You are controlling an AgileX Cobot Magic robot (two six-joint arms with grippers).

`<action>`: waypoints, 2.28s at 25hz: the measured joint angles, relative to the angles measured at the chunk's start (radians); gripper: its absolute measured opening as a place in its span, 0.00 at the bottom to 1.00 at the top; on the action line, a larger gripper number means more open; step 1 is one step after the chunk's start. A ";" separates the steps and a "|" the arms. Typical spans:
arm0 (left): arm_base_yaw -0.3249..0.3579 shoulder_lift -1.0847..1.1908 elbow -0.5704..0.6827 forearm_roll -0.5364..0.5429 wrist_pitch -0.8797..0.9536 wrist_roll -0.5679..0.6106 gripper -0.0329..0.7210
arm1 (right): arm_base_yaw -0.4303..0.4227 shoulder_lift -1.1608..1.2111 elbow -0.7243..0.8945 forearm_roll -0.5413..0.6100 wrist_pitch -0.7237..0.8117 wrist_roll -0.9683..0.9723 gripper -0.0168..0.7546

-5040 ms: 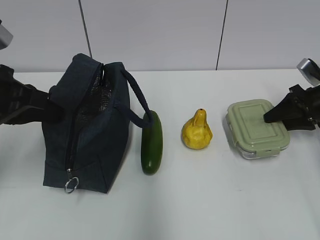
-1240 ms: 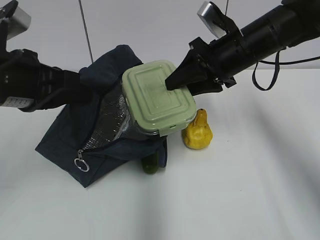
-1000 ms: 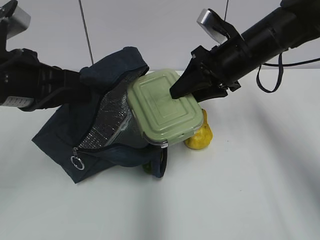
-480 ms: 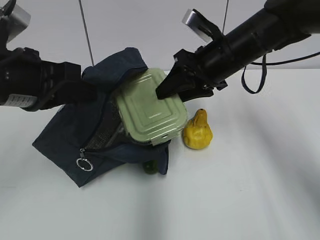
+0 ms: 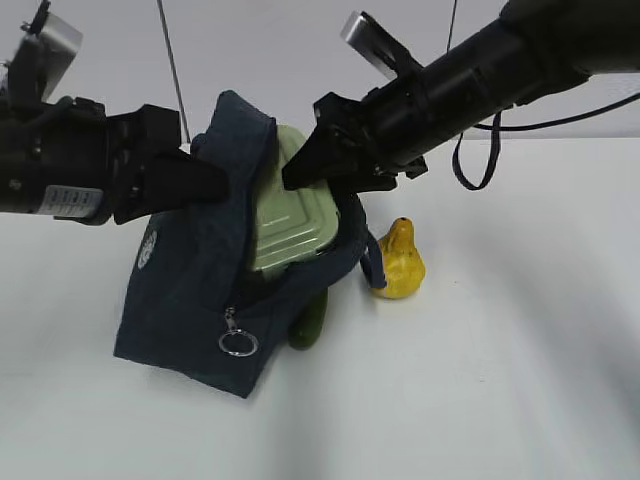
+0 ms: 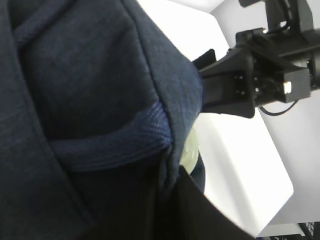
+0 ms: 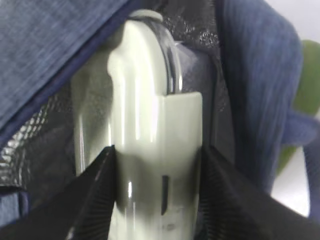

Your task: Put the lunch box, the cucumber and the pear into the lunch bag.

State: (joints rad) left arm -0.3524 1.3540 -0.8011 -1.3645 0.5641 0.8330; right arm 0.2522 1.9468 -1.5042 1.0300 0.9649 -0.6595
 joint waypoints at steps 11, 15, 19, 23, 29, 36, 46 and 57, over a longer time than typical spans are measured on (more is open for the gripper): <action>-0.003 0.010 0.000 -0.017 0.045 0.055 0.04 | 0.028 0.093 0.000 0.000 -0.026 0.000 0.50; -0.003 0.010 0.000 -0.013 0.047 0.055 0.04 | 0.028 0.101 0.000 0.006 -0.030 -0.027 0.50; -0.003 0.010 0.000 -0.011 0.047 0.056 0.04 | 0.028 0.105 0.000 0.012 -0.031 -0.038 0.50; -0.003 0.010 0.000 -0.011 0.048 0.056 0.04 | 0.032 0.124 0.000 0.023 -0.032 -0.041 0.54; -0.003 0.011 0.000 -0.005 0.047 0.056 0.04 | 0.048 0.132 -0.009 0.075 -0.030 -0.076 0.69; -0.003 0.011 0.000 0.018 0.031 0.056 0.04 | 0.048 0.132 -0.097 0.000 0.013 -0.063 0.71; 0.068 0.011 0.000 0.043 0.043 0.056 0.04 | 0.048 0.132 -0.377 -0.514 0.227 0.194 0.71; 0.238 0.011 0.000 0.099 0.108 0.057 0.04 | 0.048 0.104 -0.446 -0.832 0.265 0.353 0.63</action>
State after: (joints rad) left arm -0.1143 1.3651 -0.8011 -1.2653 0.6725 0.8901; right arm 0.3006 2.0512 -1.9507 0.1983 1.2301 -0.3064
